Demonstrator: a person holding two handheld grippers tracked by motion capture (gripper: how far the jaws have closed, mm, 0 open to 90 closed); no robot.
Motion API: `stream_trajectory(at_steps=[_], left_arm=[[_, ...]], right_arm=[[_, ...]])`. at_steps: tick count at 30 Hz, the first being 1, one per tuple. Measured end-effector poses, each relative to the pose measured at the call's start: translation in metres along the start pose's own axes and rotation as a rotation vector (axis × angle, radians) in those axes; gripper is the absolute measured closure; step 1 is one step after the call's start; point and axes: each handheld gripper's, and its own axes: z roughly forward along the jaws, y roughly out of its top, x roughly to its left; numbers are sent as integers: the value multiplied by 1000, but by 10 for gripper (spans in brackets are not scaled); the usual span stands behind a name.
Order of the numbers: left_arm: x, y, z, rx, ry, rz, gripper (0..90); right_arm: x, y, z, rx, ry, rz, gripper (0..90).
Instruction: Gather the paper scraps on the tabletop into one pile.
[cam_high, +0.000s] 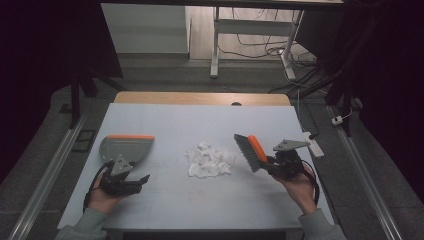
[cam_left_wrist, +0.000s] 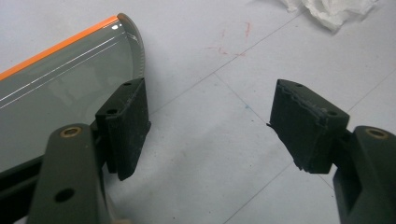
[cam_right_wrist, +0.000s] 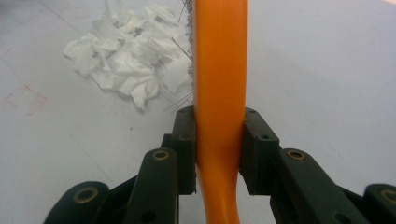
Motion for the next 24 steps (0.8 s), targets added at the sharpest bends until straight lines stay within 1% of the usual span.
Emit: stream_trajectory(at_steps=[3,7,13,18,22,24], left_arm=[[0,0,0,-1,1,-1,293],[0,0,-1,0,0,0,293],[0,-1,-1,-2,-1,0,293],[-1,-1,-1,-4,-1,0,293],[-1,-1,-2,-5,-1,0,293],[-1,-1,-2,-4,-1,1,293]], right_arm=[[-4,-9,-6,-7,-9,23,698],[-10,-23,-14,-9,-21,42,697],[-15,-40,-20,-10,-46,40,697],[-16,-42,-19,-9,-62,28,697],[-13,-39,-19,-17,-63,3,697],[-11,-38,-19,-19,-61,0,697]])
